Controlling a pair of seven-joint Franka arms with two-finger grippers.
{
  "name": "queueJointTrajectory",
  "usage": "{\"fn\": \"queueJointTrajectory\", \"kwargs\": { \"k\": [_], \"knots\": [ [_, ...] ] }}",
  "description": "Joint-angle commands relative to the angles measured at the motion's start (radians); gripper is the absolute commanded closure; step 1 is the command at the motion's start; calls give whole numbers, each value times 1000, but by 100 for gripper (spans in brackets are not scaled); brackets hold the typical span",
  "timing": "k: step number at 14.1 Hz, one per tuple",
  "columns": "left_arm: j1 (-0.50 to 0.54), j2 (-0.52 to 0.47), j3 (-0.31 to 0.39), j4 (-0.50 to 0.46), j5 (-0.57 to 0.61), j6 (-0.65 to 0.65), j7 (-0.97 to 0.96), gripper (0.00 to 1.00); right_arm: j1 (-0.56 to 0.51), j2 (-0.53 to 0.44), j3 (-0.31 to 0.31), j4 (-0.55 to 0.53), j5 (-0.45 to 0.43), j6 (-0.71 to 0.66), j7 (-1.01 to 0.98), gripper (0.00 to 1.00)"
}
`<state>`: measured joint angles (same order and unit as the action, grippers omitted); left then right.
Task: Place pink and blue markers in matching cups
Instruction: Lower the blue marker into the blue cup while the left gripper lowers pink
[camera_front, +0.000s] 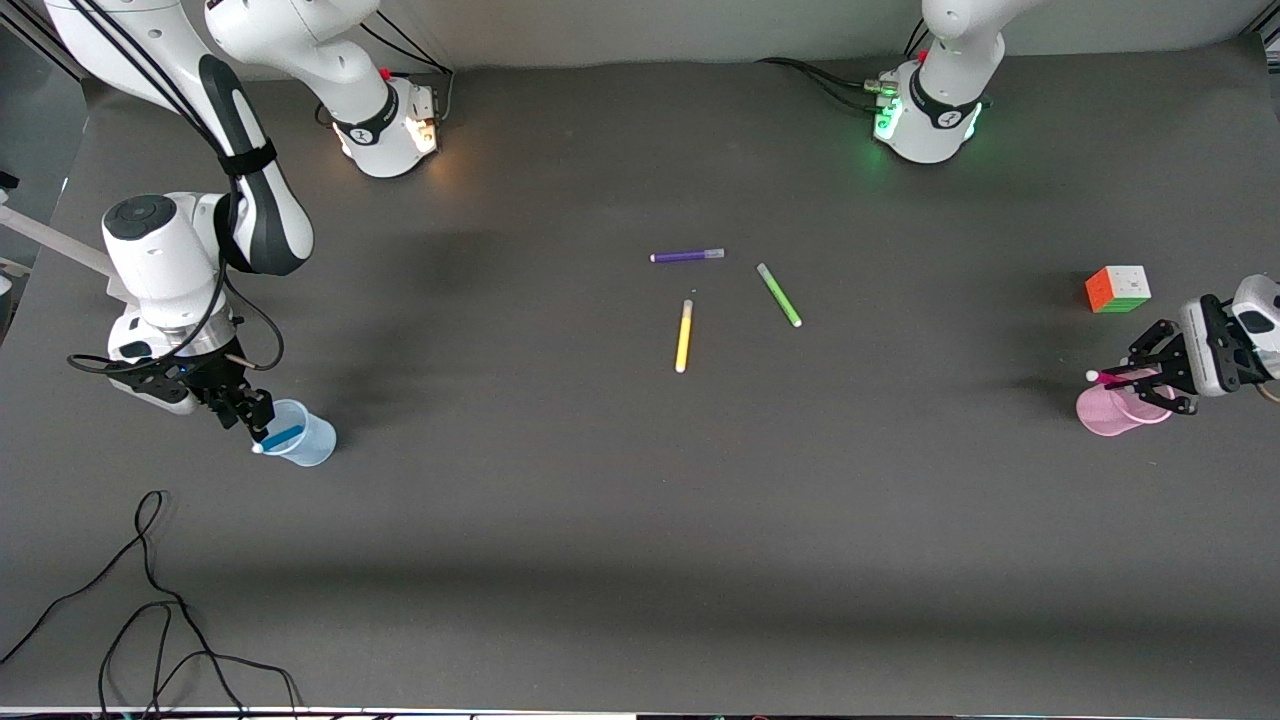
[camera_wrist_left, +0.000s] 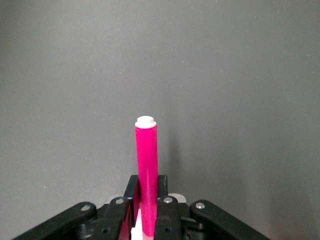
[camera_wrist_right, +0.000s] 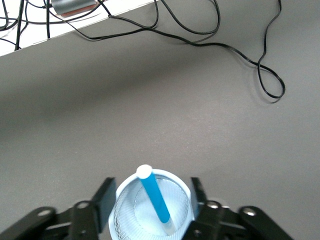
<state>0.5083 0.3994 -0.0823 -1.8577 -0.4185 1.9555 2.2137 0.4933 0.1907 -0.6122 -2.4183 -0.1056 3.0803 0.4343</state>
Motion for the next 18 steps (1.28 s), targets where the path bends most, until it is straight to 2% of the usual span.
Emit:
{"fn": "queueJointTrajectory", "kwargs": {
  "k": [1,5,8,9,10,13,18],
  "knots": [
    [38,-4,-4,3,-80,-30,86,100,16,-5,-18,7,-20,11,-5,0],
    [73,22,-5,9,-94,-38,116,100,17,-22,-18,44,-20,-47,-8,0],
    [88,35,-5,18,-97,-41,118,100,24,-33,-8,122,-20,-207,-8,0],
    [88,42,-5,23,-97,-41,118,89,34,-42,-8,146,-20,-256,-8,0],
    [90,50,-7,29,-97,-43,119,1,43,-51,-8,175,-20,-319,-6,0],
    [90,62,-7,43,-99,-50,153,0,73,-77,-8,267,-20,-526,-6,0],
    [87,61,-7,63,-117,-64,144,0,77,-90,-6,416,-19,-760,-14,0]
  ]
}}
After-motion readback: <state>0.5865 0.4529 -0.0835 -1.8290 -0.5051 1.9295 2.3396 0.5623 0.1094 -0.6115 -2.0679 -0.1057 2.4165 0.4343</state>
